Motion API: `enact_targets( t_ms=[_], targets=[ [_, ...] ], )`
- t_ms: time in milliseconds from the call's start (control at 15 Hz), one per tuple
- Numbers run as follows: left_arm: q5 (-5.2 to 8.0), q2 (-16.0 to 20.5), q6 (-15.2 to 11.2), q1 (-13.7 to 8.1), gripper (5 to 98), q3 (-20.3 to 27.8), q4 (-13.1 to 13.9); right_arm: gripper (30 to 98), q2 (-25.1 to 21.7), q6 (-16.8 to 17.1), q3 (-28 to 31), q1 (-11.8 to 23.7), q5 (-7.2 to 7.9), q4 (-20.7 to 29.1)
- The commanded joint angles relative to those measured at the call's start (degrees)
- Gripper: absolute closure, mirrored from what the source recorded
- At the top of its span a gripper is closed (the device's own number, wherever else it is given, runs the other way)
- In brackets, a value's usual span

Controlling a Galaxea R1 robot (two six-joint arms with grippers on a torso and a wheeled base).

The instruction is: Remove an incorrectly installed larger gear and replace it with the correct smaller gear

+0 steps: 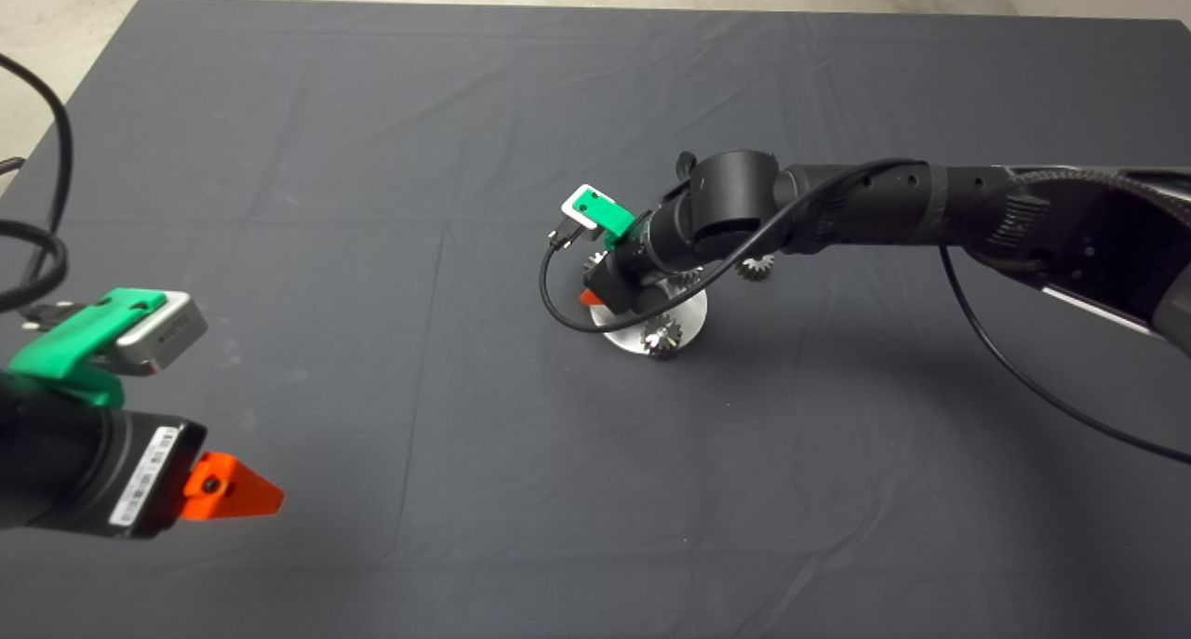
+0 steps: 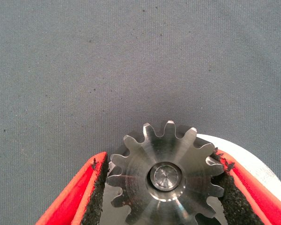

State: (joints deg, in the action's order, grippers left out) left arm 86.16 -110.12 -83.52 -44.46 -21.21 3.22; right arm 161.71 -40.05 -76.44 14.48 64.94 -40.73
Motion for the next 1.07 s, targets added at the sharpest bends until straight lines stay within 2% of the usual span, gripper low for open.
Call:
enact_targets(
  t_ms=[0, 133, 200, 1000],
  targets=[
    [0.23, 0.13, -0.15, -0.72, 5.5, 0.84, 0.74, 72.3, 0.15, 0.14, 0.59, 1.17, -0.60, -0.84],
    [0.50, 0.03, -0.15, -0.67, 5.5, 0.84, 0.74, 72.3, 0.24, 0.23, 0.34, 1.08, -0.60, -0.84],
    [0.43, 0.03, -0.15, -0.72, 5.5, 0.84, 0.74, 75.7, 0.24, 0.15, 0.15, 1.08, -0.60, -0.84],
    [0.32, -0.06, -0.07, -0.63, 5.5, 1.10, 0.74, 78.8, 0.24, -0.47, -1.33, 1.26, -0.78, -0.84]
  ],
)
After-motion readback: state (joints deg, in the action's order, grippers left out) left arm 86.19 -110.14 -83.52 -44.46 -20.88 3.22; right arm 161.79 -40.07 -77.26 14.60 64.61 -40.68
